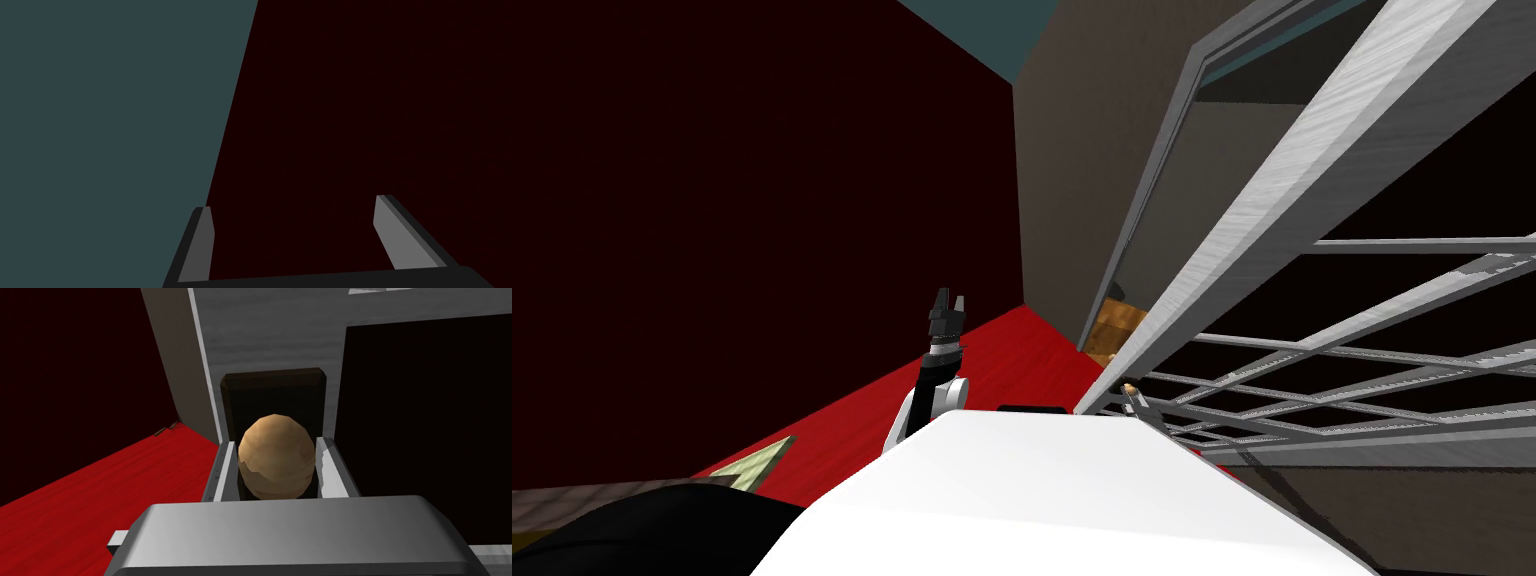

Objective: Pull the door open

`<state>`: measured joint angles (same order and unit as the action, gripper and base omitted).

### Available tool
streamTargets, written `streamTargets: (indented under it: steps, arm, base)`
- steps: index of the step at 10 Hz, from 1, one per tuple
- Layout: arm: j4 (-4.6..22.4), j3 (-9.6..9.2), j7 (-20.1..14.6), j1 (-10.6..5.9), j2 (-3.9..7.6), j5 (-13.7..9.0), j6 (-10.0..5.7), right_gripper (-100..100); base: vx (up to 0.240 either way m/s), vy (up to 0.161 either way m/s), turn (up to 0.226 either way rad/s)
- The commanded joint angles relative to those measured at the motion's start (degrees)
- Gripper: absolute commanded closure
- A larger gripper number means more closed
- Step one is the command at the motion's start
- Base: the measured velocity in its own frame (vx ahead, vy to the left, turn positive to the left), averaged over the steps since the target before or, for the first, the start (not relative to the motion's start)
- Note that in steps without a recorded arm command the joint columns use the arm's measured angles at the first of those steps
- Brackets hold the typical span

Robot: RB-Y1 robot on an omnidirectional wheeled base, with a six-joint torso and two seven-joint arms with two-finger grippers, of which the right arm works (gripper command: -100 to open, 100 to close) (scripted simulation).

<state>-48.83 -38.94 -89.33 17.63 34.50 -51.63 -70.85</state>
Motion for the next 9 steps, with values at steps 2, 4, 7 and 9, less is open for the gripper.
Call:
streamTargets:
  steps: [2, 4, 7, 9]
  arm:
    - [0.54, -0.83, -0.76, -0.04, 0.38, 0.58, -0.79, 100]
    - [1.08, -1.66, -1.51, -0.08, 0.76, 1.16, -1.59, 100]
    - [1.96, -3.02, -2.75, -0.14, 1.38, 2.11, -2.88, 100]
    - [2.45, -3.77, -3.43, -0.18, 1.73, 2.64, -3.6, 100]
  base:
    - [-0.141, -0.036, 0.106]
    - [-0.196, -0.024, 0.097]
    - [-0.191, -0.062, 0.119]
    - [-0.2, -0.034, 0.097]
